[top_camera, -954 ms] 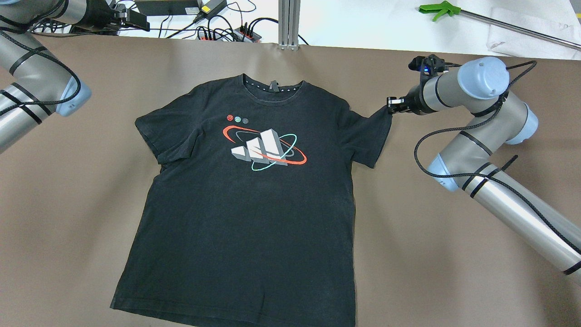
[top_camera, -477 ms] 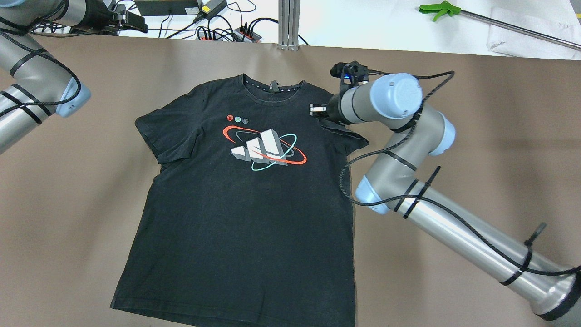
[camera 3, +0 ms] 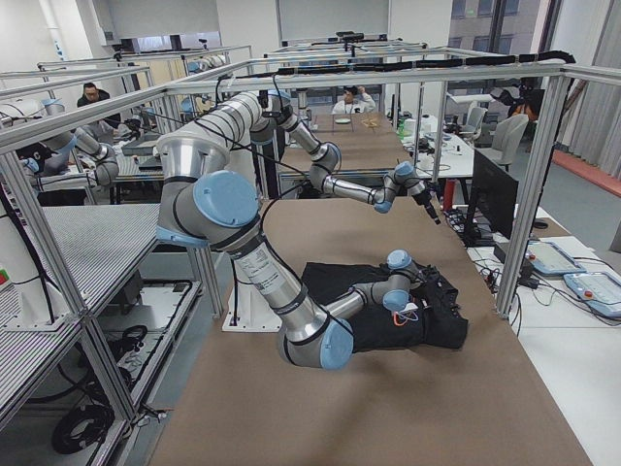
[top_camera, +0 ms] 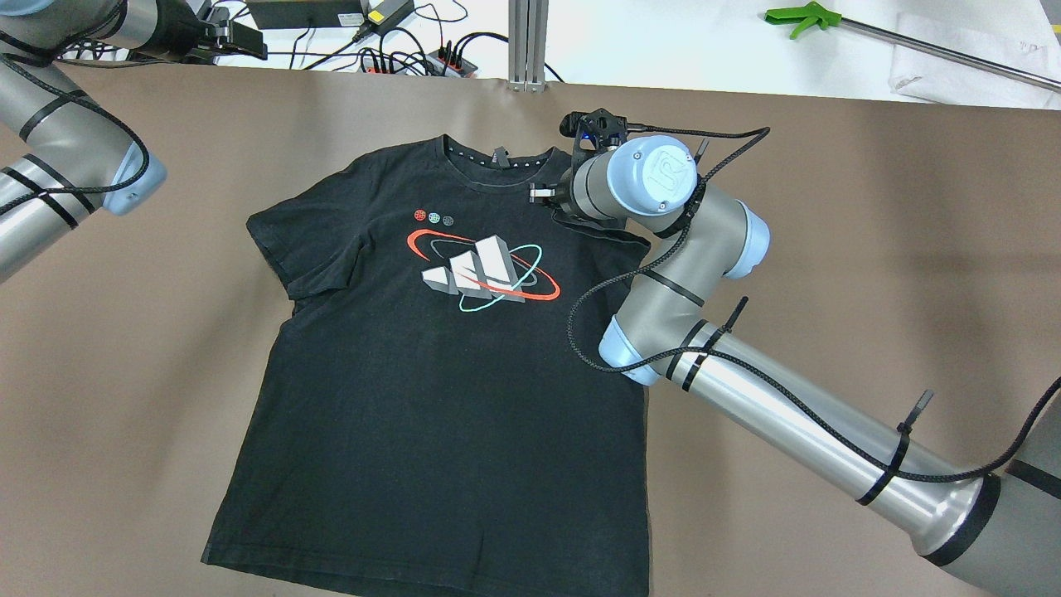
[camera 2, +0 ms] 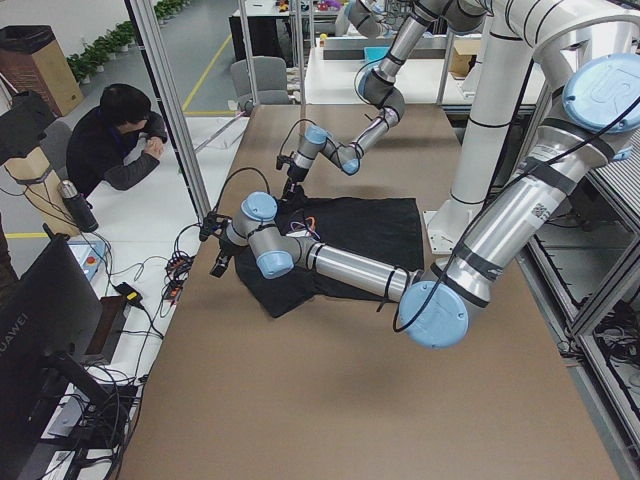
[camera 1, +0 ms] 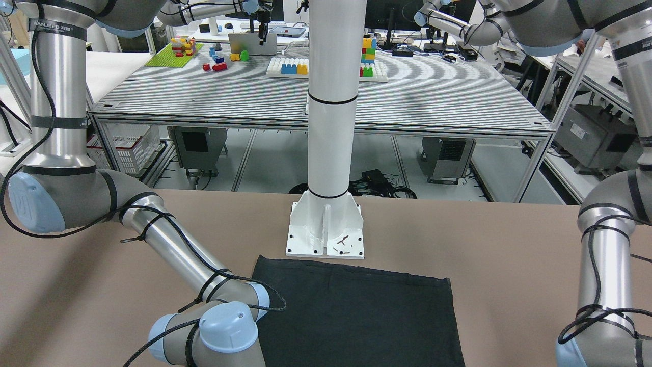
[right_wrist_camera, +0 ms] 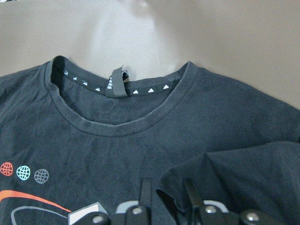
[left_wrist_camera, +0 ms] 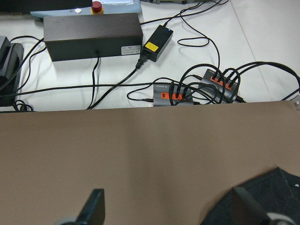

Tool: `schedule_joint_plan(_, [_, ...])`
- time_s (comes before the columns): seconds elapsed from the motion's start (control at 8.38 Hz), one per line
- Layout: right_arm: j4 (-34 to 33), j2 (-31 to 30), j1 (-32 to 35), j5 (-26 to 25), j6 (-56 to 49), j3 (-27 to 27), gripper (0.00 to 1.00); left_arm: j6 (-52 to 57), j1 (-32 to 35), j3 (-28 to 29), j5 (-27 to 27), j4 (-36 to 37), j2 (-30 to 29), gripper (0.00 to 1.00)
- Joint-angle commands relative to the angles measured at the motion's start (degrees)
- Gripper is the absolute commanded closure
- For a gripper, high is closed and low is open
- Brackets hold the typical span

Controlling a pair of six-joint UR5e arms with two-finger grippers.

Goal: Fold clothes
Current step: 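Lift the sleeve with the right gripper and fold it toward the collar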

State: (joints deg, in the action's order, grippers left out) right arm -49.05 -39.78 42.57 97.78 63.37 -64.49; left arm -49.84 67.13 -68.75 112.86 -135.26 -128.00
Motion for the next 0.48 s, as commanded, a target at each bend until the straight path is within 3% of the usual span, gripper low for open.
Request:
schedule_joint_plan(0.0, [-0.1, 2.9, -2.2, -5.2, 1.7, 2.4, 0.06, 0.0, -0.1, 0.0, -0.1, 0.0, -0.1, 0.05])
schedule_joint_plan(0.36, [-0.4, 3.2, -2.0, -4.0, 2.0, 2.3, 0.06, 0.0, 0.0, 0.1, -0.1, 0.0, -0.1, 0.05])
